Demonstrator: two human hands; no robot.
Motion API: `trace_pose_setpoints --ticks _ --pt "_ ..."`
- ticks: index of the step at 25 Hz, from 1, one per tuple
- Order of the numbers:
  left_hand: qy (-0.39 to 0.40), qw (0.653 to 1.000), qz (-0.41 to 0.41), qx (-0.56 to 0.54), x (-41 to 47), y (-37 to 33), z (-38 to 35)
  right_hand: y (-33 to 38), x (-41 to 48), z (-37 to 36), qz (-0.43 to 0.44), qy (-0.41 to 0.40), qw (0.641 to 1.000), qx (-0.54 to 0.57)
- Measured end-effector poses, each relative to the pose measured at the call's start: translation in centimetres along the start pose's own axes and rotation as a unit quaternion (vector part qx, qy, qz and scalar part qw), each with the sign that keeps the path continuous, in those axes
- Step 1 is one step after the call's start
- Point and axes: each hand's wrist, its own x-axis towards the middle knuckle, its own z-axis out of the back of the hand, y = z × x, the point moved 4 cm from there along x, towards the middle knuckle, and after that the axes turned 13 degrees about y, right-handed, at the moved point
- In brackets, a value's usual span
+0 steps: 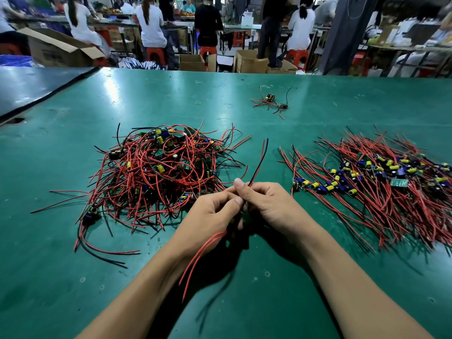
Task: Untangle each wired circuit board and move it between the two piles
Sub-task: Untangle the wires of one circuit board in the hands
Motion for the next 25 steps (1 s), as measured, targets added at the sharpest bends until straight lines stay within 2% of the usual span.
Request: trace_pose_setpoints --ticks 2,4,6,9,11,14,16,20,22,25 --pt "0.008 1.0 0.008 0.014 -0.1 -0.1 0.0 0.2 -0.1 0.7 0.014 -0.022 0.998 -0.059" --pt "0.016 0.999 0.018 0.027 -0.1 -0.2 -0.1 0.7 -0.1 1.7 0.033 -0.082 0.984 -0.155" --pt "0.027 0.999 0.021 0.035 -0.2 -0.3 -0.2 1.1 -0.3 2.9 0.053 -0.142 0.97 -0.19" --pt "0.047 0.998 0.021 0.045 -0.1 -0.2 -0.7 1.4 -0.5 4.4 0.079 -0.214 0.967 -0.114" --pt "0.047 0.997 0.026 0.049 0.0 -0.1 -0.8 1.3 -0.4 4.4 0.071 -0.243 0.967 -0.019" --pt "0.034 0.998 0.03 0.039 0.0 0.2 -0.6 0.7 0.4 3.6 0.026 -0.193 0.955 0.223" --pt "0.023 0.999 0.028 0.026 -0.1 0.3 -0.5 0.7 0.5 3.3 0.02 -0.154 0.953 0.261" --pt "0.003 0.999 0.03 -0.013 -0.1 0.2 -0.5 0.7 0.5 1.9 0.012 -0.067 0.994 0.091" --pt "0.004 0.997 0.036 -0.068 0.0 0.3 -0.3 -0.1 0.5 1.1 -0.006 -0.026 0.999 0.023" --pt "0.017 0.987 0.048 -0.152 0.0 0.2 0.0 -0.3 0.6 1.6 0.022 -0.06 0.998 -0.016"
